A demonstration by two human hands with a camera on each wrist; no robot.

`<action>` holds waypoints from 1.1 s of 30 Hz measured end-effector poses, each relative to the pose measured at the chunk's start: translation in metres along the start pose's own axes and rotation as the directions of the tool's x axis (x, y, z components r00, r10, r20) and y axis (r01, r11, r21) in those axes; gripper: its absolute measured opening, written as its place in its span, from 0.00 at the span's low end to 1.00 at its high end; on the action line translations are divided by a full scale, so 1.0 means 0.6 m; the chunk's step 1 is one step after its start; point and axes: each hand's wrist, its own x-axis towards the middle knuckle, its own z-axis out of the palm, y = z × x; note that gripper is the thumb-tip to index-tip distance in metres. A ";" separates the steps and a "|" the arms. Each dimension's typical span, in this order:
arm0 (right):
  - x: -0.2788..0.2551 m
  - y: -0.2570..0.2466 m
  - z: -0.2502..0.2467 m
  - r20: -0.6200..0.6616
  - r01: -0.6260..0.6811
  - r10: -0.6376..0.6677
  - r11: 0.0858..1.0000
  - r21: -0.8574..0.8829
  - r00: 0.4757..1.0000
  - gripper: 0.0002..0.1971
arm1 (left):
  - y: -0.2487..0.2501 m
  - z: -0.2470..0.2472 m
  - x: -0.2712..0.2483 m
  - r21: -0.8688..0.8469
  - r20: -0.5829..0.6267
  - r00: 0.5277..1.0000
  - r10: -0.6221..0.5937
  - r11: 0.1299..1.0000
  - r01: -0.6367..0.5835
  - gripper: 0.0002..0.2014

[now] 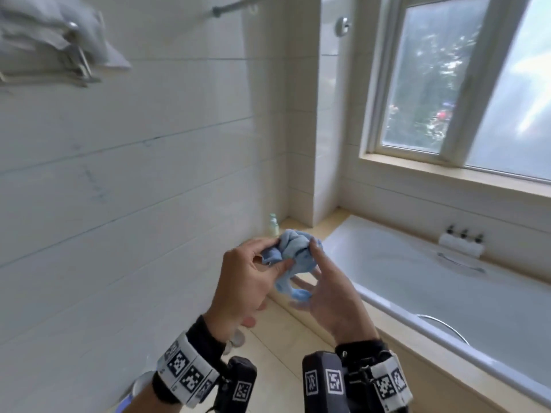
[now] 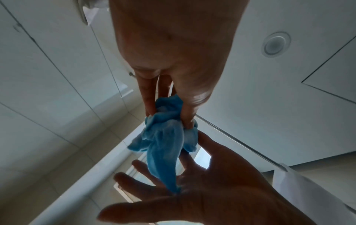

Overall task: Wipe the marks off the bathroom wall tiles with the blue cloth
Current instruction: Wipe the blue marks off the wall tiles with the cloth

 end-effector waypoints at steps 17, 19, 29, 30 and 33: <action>0.421 0.021 0.095 0.450 -0.333 0.305 0.943 -0.018 0.839 0.19 | -0.156 -0.152 0.247 0.469 -0.019 0.993 -0.117 0.876 0.112 0.17; 0.456 0.032 0.139 0.469 -0.339 0.324 0.939 -0.055 0.822 0.20 | -0.176 -0.185 0.262 0.520 -0.111 0.990 -0.088 0.843 0.134 0.19; 0.649 0.069 0.355 0.614 -0.172 0.330 0.937 -0.303 0.717 0.22 | -0.310 -0.359 0.388 0.531 -0.258 0.963 0.082 0.844 0.071 0.30; 0.671 0.062 0.370 0.609 -0.173 0.335 0.935 -0.311 0.719 0.22 | -0.323 -0.373 0.409 0.520 -0.263 0.960 0.098 0.853 0.055 0.30; 0.738 0.045 0.408 0.582 -0.167 0.335 0.931 -0.323 0.741 0.23 | -0.364 -0.408 0.476 0.467 -0.256 0.958 0.126 0.884 0.009 0.29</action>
